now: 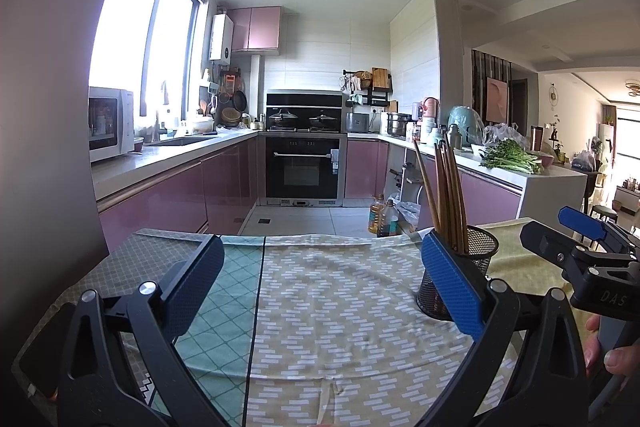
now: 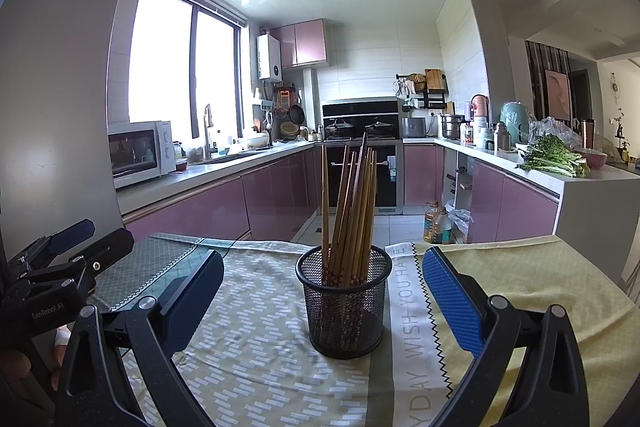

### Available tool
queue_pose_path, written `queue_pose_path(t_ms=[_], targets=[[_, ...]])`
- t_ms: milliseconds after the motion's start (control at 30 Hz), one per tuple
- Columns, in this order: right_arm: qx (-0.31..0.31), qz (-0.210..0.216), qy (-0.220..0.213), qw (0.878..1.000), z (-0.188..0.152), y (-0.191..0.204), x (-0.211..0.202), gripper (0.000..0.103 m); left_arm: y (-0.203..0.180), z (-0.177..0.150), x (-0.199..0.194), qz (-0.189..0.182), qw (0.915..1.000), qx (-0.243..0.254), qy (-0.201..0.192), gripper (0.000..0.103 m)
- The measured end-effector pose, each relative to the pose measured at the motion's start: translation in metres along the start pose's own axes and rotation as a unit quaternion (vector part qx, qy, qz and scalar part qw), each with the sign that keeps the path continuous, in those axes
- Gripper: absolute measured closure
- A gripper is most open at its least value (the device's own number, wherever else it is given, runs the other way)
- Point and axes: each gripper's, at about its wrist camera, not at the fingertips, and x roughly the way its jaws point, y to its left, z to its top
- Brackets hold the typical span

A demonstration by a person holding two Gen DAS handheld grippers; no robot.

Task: Organize utensils

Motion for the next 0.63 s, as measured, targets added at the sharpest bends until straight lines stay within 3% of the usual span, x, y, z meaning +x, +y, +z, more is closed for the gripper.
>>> queue_pose_path(t_ms=[333,467,533,633], targets=[[0.002,0.000,0.004,1.000,-0.002,-0.002,0.003,0.007,-0.001,-0.001,0.003,0.007,1.0000,0.007,0.000,0.006],[-0.002,-0.007,0.014,1.000,-0.005,-0.012,0.006,0.007,0.002,-0.004,0.013,0.001,0.9997,0.001,0.026,0.006],[0.007,-0.011,0.044,0.999,-0.007,-0.029,0.015,0.007,0.005,-0.006,0.021,0.005,0.9990,0.000,0.046,0.006],[0.011,-0.080,0.135,0.988,-0.018,-0.075,0.043,0.007,0.016,-0.011,0.037,0.007,0.9962,0.001,0.087,0.006]])
